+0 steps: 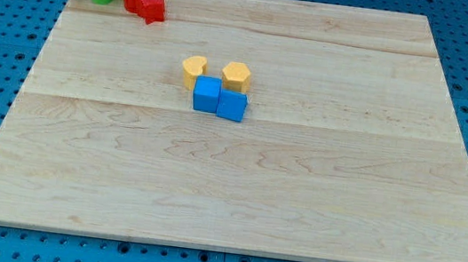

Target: Move the green star to the top right of the yellow hexagon

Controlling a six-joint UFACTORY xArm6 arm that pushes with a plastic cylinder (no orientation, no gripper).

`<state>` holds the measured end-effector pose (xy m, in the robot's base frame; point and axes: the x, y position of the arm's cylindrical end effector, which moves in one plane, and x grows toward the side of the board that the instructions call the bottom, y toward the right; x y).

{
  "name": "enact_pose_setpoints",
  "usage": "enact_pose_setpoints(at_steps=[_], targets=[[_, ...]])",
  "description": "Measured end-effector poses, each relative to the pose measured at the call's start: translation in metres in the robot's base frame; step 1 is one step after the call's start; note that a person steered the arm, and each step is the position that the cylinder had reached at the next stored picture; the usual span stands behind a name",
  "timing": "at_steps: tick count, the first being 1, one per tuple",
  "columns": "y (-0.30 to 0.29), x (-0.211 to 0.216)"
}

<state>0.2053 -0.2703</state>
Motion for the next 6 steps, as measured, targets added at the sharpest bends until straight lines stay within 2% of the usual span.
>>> enact_pose_setpoints(at_steps=[1, 3, 5, 6], targets=[[0.011, -0.013], [0.146, -0.006], [0.186, 0.021], [0.254, 0.033]])
